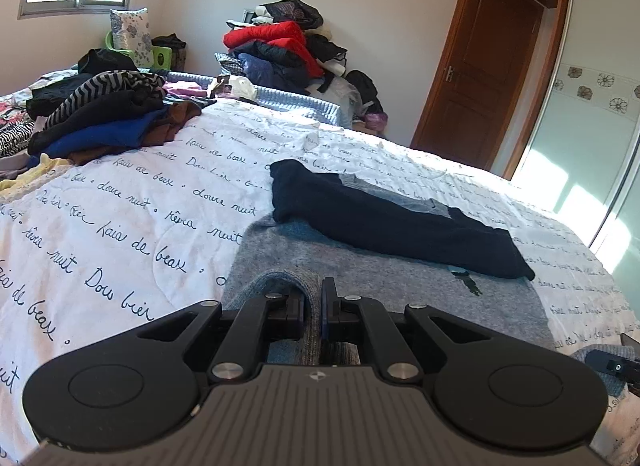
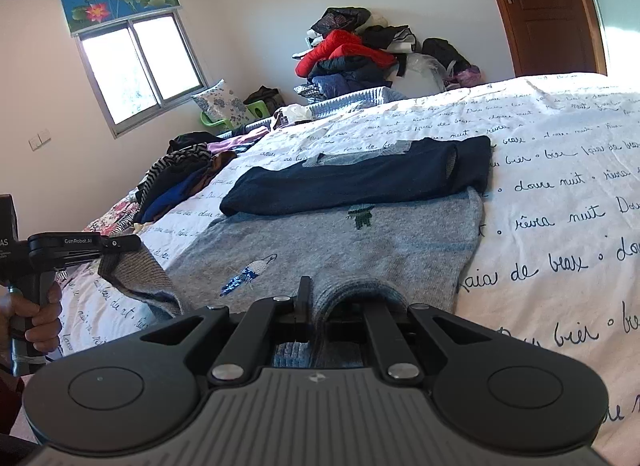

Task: Fold small clothes

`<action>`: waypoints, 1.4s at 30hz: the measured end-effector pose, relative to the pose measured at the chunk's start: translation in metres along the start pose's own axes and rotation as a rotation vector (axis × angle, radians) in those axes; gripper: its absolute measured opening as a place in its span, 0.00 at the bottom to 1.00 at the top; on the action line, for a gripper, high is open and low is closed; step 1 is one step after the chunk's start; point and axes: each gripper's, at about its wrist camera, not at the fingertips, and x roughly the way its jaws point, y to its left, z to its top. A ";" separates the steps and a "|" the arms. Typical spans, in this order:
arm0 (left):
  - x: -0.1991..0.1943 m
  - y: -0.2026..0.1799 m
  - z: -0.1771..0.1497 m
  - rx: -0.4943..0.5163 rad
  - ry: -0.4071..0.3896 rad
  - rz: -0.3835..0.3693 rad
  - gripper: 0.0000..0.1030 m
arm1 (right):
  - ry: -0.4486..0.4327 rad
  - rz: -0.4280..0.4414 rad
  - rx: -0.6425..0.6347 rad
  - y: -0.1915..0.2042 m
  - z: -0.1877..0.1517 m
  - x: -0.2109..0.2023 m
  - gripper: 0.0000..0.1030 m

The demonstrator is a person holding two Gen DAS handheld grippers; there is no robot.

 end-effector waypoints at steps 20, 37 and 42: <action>0.030 -0.020 0.011 0.079 -0.028 0.154 0.07 | -0.029 -0.067 -0.072 -0.003 0.016 0.017 0.06; 0.066 -0.029 0.041 0.076 -0.057 0.187 0.07 | -0.039 -0.093 -0.072 -0.023 0.041 0.045 0.06; 0.079 -0.033 0.060 0.076 -0.081 0.193 0.08 | -0.060 -0.106 -0.072 -0.031 0.059 0.060 0.06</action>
